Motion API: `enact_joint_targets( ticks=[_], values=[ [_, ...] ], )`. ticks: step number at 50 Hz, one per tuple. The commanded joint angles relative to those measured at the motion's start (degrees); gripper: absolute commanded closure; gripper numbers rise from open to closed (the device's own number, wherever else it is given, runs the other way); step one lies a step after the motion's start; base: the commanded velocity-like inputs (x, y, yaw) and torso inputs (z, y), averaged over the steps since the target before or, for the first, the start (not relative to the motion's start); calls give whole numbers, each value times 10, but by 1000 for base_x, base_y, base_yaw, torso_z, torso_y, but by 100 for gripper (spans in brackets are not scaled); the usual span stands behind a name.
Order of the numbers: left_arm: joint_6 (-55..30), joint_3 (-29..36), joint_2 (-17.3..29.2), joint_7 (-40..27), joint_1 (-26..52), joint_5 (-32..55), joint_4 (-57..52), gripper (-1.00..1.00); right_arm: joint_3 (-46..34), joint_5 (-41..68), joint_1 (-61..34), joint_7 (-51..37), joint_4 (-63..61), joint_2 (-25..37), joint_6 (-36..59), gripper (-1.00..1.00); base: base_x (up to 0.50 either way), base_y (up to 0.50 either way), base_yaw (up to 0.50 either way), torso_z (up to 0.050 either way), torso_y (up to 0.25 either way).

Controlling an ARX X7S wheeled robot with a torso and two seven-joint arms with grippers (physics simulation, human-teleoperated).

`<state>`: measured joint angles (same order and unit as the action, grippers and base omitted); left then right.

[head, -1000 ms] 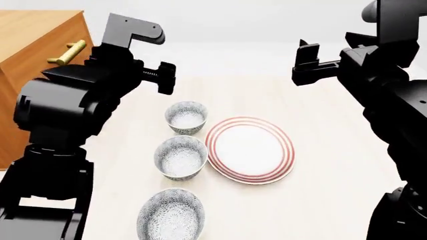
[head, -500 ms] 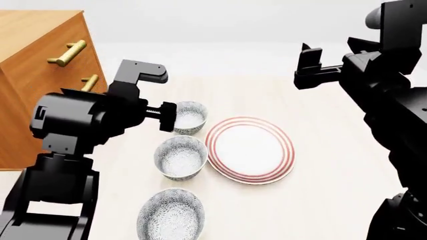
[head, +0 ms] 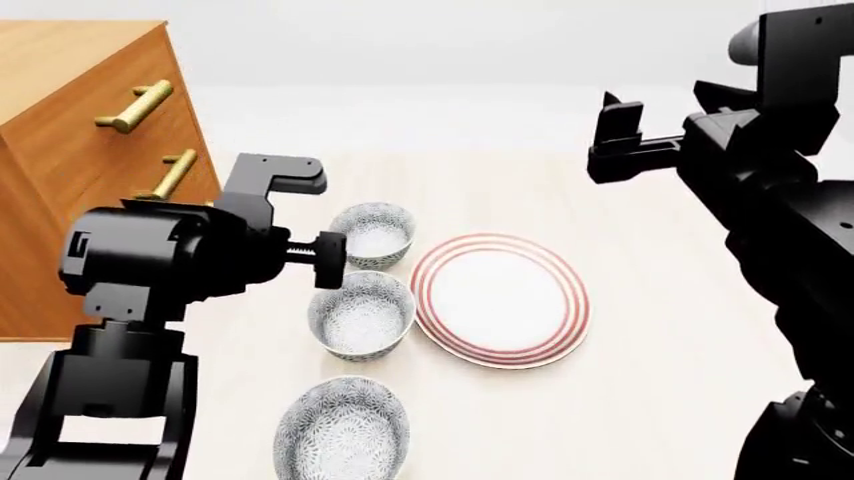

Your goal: Stack the bowl in the middle on the bowl at the back.

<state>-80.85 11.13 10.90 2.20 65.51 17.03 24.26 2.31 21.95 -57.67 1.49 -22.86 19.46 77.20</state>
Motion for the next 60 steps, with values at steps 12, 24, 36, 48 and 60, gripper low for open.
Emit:
enact_joint_targets(
  ticks=[12,24,36,48,60],
  values=[
    [-25,-20,-2,-9,-24,14,7,-100,-4,5,3,-6,0,1,2,-100,0,0,0,0,0],
    [-28,-19,-2,-10,-34,21,12,-100,-6,7,3,-10,0,0,6,-100,0,0,0,0,0],
    [-34,-23,-12,-19,-47,27,6,-100,-6,11,4,-12,1,0,4,-100,0,0,0,0,0],
    [-19,-25,-20,-23,-56,31,19,-100,-8,12,13,-13,4,0,-4,-100,0,0,0,0,0],
    [22,-23,-31,-27,-52,27,56,-100,-10,13,19,-13,14,1,-13,-100,0,0,0,0,0]
  ],
)
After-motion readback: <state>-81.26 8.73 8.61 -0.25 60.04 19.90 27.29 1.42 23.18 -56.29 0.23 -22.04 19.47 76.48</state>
